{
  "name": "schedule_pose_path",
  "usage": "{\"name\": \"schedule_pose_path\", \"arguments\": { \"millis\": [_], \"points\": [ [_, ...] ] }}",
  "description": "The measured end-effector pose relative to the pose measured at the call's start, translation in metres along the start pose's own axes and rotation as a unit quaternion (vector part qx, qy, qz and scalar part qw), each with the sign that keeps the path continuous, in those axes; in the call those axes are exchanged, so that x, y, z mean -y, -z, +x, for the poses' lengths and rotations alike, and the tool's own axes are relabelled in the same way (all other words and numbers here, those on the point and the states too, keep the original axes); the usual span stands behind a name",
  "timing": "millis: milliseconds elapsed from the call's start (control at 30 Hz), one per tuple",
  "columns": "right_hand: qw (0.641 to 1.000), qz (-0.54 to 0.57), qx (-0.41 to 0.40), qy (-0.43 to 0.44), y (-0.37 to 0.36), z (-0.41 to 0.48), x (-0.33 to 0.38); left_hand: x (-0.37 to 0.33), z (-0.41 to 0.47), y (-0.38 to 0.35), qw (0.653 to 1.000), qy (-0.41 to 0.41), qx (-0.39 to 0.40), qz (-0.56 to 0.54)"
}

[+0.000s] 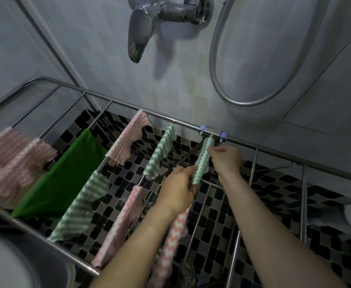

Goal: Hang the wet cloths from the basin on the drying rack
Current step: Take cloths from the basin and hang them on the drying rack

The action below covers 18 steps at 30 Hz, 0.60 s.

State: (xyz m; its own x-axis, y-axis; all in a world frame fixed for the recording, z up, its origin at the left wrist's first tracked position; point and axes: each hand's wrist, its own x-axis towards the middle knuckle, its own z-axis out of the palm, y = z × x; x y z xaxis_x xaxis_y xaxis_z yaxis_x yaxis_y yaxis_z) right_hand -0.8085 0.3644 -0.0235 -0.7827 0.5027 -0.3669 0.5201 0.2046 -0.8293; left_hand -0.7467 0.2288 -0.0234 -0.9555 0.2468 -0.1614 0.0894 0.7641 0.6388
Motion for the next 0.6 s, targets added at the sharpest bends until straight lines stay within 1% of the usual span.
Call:
{"name": "schedule_pose_path", "arguments": {
  "millis": [100,200,267,367,500,600],
  "points": [
    [0.998,-0.032,-0.037,0.034,0.002,0.003,0.005,-0.002,0.001,0.0,0.999,-0.012,-0.03,-0.01],
    [0.995,-0.042,-0.062,0.069,0.003,0.004,0.005,-0.001,-0.005,0.001,0.999,-0.006,-0.032,-0.022],
    [0.993,-0.066,-0.05,0.087,0.005,0.004,0.002,0.002,-0.012,0.001,0.999,0.002,-0.035,-0.005],
    [0.984,-0.141,0.004,0.111,0.004,-0.001,-0.001,0.001,-0.02,-0.002,0.998,0.01,-0.06,-0.006],
    [0.973,-0.166,-0.004,0.157,-0.002,-0.012,0.0,-0.004,-0.02,-0.006,0.996,0.008,-0.08,0.029],
    [0.963,-0.194,-0.011,0.185,-0.002,-0.011,-0.003,-0.006,-0.018,-0.006,0.997,0.005,-0.064,0.052]
  ]
}}
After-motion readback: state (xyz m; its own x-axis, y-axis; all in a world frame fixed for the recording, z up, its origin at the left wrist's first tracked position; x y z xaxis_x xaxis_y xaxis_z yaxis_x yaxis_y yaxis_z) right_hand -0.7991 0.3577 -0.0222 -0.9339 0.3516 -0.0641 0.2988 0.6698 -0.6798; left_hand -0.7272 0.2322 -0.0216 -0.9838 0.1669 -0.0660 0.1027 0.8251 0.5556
